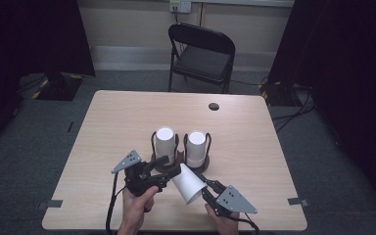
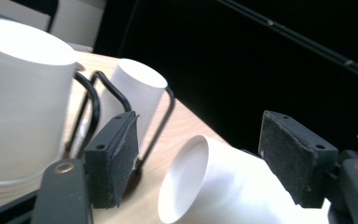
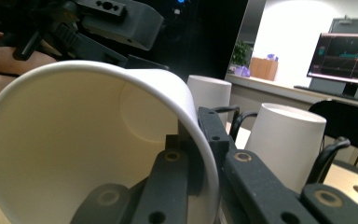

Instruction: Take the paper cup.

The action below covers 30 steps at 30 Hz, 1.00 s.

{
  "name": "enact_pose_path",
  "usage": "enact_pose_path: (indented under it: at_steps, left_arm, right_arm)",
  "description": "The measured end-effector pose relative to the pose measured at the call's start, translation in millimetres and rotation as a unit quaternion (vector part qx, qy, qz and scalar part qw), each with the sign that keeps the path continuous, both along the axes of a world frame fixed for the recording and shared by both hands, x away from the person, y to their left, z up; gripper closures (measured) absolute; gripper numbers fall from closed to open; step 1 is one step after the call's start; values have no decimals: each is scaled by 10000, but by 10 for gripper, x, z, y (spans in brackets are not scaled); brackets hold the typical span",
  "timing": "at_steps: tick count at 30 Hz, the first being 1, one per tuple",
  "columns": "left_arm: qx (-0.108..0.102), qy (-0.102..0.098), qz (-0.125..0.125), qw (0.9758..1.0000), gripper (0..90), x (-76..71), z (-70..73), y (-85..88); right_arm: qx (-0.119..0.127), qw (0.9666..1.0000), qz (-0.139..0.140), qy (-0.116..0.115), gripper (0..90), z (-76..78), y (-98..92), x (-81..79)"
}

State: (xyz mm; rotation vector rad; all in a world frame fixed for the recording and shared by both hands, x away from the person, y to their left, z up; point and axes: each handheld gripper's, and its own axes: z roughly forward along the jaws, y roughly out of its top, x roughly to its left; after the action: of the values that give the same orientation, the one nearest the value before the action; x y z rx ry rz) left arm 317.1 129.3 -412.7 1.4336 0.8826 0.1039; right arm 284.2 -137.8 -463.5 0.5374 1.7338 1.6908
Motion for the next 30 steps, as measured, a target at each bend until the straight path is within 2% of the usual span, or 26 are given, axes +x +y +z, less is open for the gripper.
enact_pose_path:
  at_steps: [7, 8, 10, 12, 15, 17, 19, 23, 26, 30]
  left_arm:
    - [174, -265, -17, 9995, 253, -29, -18, 24]
    - [213, -346, -63, 9992, 263, -34, -23, 30]
    - [284, -502, -69, 9983, 353, -53, -22, 29]
    - [397, -498, -13, 9980, 321, -56, -18, 28]
    - [535, -563, 134, 9969, 328, -72, -13, 37]
    - [563, -519, 214, 9968, 320, -80, -13, 50]
    - [528, -514, 154, 9972, 320, -83, -21, 58]
    - [645, -582, 54, 9962, 314, -101, -36, 66]
    - [733, -735, -9, 9946, 295, -126, -47, 63]
    - [868, -937, -266, 9915, 256, -150, -81, 61]
  right_arm:
    - [-23, 9997, 59, 236, 898, 32, -55, 28]
    - [-37, 9996, 54, 290, 898, 40, -64, 30]
    - [-24, 9993, 71, 358, 898, 54, -81, 42]
    - [1, 9989, 97, 451, 898, 68, -98, 53]
    - [32, 9983, 78, 570, 899, 95, -127, 72]
    - [41, 9978, 54, 662, 899, 110, -146, 81]
    - [31, 9971, 52, 759, 899, 122, -167, 96]
    - [127, 9953, 68, 959, 899, 141, -217, 120]
    - [69, 9944, 49, 1054, 899, 154, -242, 125]
    - [-26, 9922, 52, 1243, 900, 166, -265, 136]
